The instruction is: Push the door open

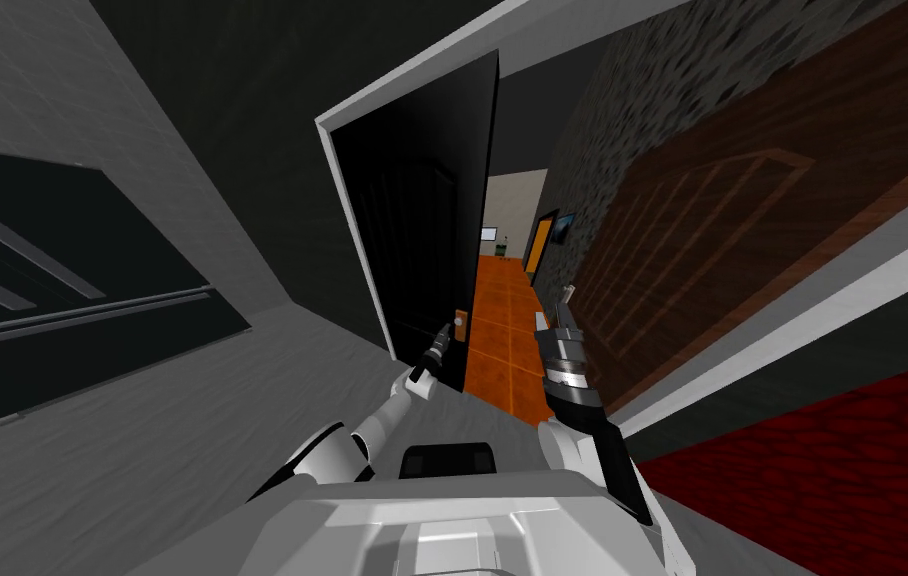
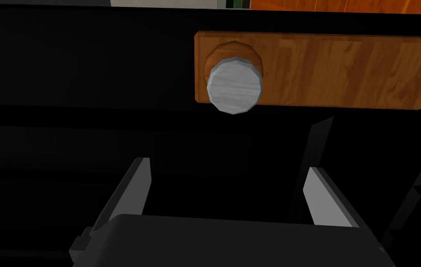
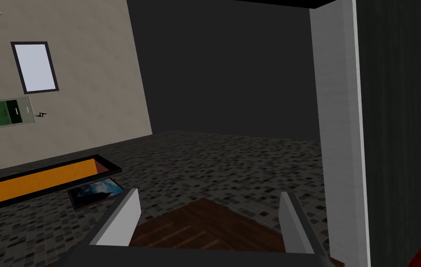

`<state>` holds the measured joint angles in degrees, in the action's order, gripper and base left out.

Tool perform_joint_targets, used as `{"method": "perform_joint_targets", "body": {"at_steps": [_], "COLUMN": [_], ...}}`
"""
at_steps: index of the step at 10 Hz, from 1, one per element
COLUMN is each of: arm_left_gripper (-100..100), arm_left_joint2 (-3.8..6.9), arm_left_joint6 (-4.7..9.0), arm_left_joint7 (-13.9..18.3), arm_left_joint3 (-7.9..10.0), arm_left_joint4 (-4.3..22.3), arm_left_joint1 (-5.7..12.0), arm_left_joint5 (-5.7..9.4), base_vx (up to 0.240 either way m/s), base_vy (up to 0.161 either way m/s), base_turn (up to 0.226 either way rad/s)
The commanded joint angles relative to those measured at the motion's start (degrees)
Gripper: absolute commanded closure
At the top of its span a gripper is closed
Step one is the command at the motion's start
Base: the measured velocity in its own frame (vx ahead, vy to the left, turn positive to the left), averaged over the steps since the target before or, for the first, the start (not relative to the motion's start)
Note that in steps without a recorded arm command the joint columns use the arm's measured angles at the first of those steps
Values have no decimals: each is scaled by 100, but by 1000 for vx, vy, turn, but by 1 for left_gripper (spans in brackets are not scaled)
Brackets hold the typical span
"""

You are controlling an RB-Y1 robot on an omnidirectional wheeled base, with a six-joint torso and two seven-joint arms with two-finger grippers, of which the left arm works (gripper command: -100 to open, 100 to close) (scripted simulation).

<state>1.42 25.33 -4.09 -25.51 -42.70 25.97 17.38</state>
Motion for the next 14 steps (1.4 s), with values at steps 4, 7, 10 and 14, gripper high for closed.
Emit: {"method": "perform_joint_targets", "body": {"at_steps": [4,7,10,14], "arm_left_gripper": [-100,100,100,100], "arm_left_joint2": [-39,-69,-69,11], "arm_left_joint6": [-41,-62,-62,-45], "arm_left_joint7": [-27,-30,-30,-58], "arm_left_joint3": [78,83,83,195], "arm_left_joint4": [-42,-88,-88,-83], "arm_left_joint1": [-28,-53,-53,-11], "arm_left_joint5": [-5,-7,-7,12], "base_vx": [190,85,-10,52], "base_vy": [-88,-28,5,-52], "base_turn": [-25,-7,-7,18]}}
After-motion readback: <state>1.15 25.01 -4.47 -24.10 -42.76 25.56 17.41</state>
